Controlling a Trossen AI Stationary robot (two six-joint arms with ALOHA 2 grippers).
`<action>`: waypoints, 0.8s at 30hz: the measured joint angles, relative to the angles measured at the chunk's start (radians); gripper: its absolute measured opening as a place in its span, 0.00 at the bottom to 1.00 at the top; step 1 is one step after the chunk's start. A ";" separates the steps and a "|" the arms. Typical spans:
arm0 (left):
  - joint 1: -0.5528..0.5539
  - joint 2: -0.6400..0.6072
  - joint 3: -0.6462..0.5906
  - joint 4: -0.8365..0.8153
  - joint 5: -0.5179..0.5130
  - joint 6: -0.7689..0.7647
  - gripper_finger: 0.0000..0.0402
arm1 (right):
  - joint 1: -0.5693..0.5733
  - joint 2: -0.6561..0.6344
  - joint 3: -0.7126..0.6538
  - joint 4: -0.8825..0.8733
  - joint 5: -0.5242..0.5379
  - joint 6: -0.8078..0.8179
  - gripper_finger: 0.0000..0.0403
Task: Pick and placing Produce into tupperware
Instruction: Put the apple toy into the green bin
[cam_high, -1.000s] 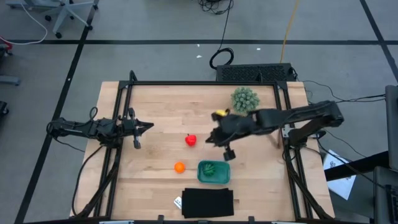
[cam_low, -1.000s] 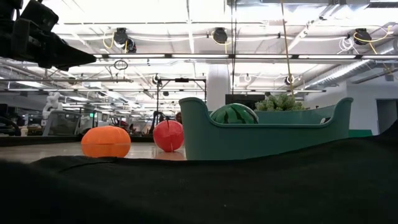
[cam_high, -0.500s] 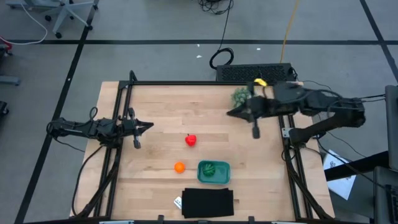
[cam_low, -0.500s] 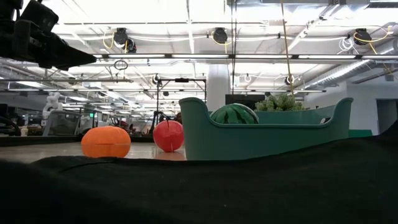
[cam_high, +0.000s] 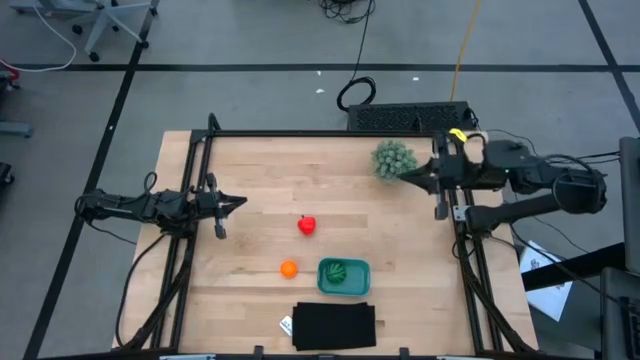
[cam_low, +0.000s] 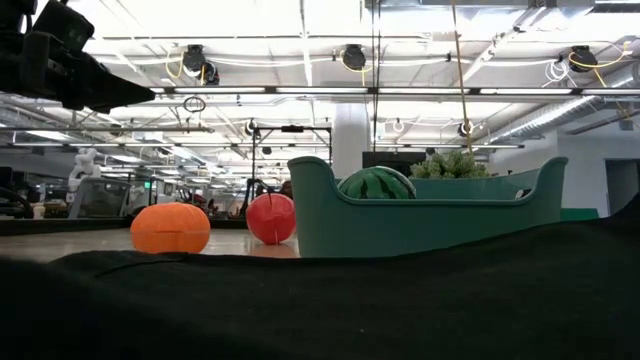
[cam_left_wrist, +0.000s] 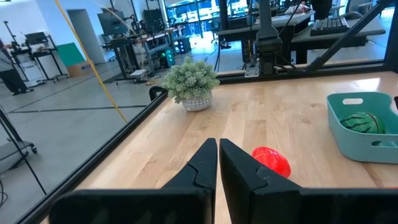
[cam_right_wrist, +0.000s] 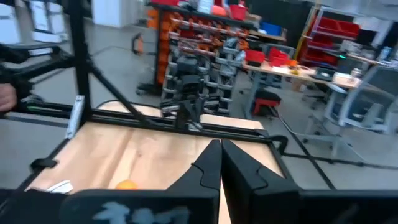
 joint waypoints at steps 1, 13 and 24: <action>0.000 0.000 0.000 0.000 0.000 0.002 0.06 | -0.009 -0.028 -0.035 0.018 -0.006 0.006 0.00; 0.000 0.000 0.000 0.004 -0.002 0.001 0.06 | -0.134 -0.279 -0.366 0.128 -0.155 0.094 0.00; 0.000 0.000 0.000 0.003 -0.002 -0.001 0.06 | -0.159 -0.431 -0.568 0.279 -0.209 0.141 0.00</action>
